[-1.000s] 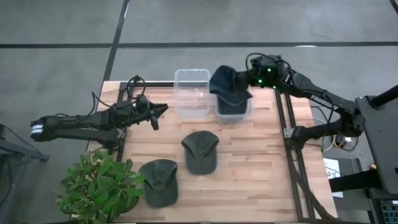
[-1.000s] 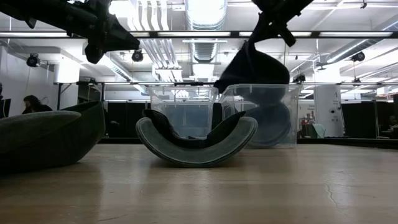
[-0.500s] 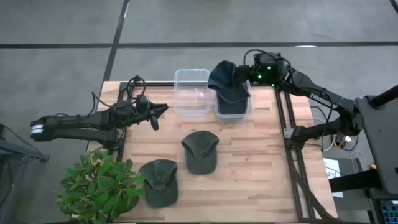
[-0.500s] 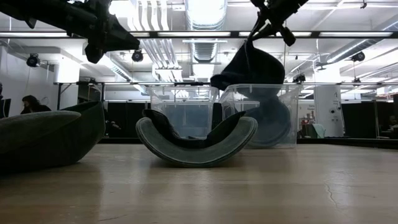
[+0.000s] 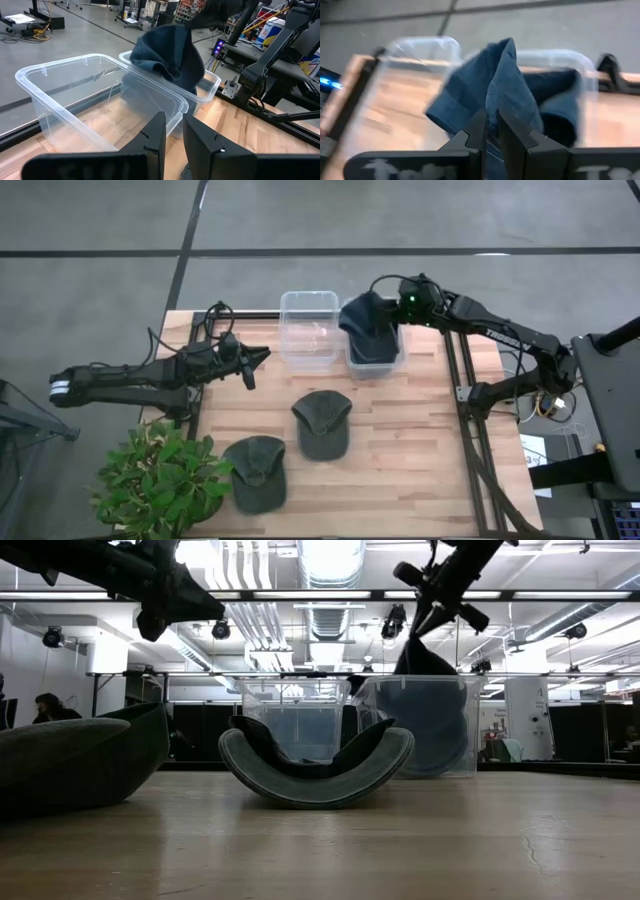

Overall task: Pick & Place hat
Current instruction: Put the blue cap into the right transparent bin

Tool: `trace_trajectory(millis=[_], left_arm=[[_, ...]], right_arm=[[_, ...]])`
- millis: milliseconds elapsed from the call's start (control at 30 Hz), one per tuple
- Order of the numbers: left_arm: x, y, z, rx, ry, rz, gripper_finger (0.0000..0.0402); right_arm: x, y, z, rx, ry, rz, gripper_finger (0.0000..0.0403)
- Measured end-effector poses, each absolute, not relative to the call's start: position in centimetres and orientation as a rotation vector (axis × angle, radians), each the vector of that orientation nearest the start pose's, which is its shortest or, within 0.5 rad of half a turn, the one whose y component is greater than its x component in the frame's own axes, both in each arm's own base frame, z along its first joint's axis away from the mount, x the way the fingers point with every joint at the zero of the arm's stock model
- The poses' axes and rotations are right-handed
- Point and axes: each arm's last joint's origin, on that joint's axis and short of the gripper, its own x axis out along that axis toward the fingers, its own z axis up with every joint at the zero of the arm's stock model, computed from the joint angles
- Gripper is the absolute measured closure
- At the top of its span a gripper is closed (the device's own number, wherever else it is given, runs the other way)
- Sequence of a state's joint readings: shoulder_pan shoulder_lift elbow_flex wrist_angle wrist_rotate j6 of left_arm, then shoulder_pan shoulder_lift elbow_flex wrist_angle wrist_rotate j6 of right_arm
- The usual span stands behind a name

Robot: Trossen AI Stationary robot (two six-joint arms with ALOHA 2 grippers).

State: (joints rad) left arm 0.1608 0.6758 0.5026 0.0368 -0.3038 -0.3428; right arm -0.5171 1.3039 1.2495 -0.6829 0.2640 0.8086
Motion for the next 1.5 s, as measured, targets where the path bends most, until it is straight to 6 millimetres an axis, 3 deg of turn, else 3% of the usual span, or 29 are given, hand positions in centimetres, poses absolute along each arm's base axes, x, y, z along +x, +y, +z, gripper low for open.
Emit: trace_trajectory(millis=[400,700,1267,1500], left_arm=[[15.7,3.4,27.3,-0.327,0.056,0.483,0.0344],[15.7,3.4,27.3,-0.331,0.055,0.482,0.0344],[15.7,3.4,27.3,-0.335,0.058,0.46,0.0344],[15.7,3.4,27.3,-0.335,0.059,0.46,0.0344]], right_arm=[[22.6,-13.8,32.7,0.709,0.605,-1.027,0.0365],[23.3,-14.4,30.5,0.687,0.788,-0.974,0.0359],[23.0,-15.7,29.0,0.706,0.883,-0.949,0.0244],[22.2,-15.2,31.3,0.687,0.801,-0.937,0.0232]])
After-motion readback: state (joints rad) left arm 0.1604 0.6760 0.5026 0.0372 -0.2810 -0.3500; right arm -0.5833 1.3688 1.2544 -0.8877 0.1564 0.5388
